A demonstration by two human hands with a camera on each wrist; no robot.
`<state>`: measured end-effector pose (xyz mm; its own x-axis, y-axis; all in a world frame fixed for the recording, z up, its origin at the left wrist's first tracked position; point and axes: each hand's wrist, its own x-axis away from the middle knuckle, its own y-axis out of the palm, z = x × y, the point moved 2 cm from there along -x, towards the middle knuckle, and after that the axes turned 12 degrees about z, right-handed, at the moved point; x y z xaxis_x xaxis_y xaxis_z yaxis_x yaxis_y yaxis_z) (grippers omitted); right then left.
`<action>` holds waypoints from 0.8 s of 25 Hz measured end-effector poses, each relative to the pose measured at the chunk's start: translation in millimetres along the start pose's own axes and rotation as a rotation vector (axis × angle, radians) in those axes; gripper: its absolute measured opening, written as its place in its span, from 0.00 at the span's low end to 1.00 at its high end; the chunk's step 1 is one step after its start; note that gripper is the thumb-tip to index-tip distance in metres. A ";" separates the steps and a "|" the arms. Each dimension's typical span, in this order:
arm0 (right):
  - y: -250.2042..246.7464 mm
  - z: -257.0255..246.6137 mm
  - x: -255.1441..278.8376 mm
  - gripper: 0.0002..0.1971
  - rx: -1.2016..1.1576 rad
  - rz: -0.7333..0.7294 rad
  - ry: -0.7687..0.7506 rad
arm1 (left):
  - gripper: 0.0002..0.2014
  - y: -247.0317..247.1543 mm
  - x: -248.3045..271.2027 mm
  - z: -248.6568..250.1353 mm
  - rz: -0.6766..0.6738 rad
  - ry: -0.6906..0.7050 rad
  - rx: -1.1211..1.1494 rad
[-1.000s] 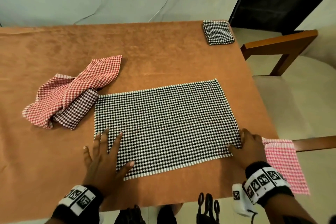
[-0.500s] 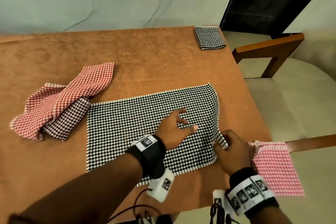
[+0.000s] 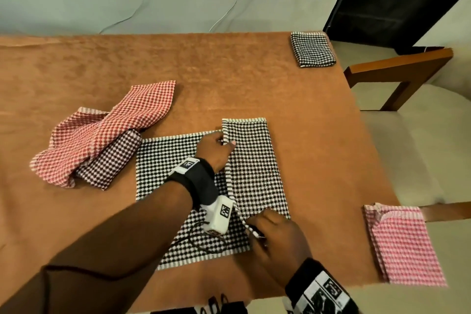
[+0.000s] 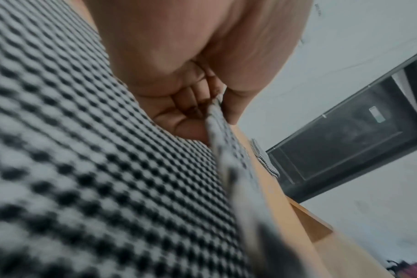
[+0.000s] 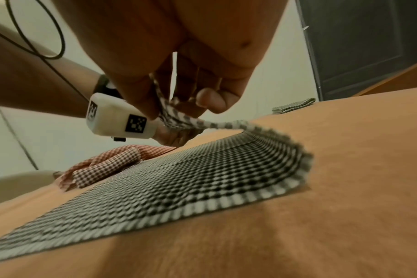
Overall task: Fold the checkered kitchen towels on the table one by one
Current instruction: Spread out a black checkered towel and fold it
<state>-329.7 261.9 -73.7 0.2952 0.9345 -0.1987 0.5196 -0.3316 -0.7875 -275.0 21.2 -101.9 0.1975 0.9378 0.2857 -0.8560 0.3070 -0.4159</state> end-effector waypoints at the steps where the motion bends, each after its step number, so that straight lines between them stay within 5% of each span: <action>1: 8.4 -8.0 -2.6 0.12 -0.012 -0.027 -0.017 | 0.13 -17.7 -6.2 -8.0 0.021 -0.040 0.028; 8: 75.6 -73.8 -17.3 0.12 -0.055 -0.195 -0.131 | 0.08 -119.2 -36.3 -60.6 0.104 -0.202 0.001; 20: 136.4 -128.4 -33.0 0.13 0.027 -0.337 -0.142 | 0.29 -198.2 -55.1 -70.2 0.174 0.183 -0.500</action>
<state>-165.6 169.2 -99.7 -0.0044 1.0000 -0.0034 0.5466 -0.0004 -0.8374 -82.7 -80.0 -95.8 0.1917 0.9807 0.0399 -0.5613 0.1429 -0.8152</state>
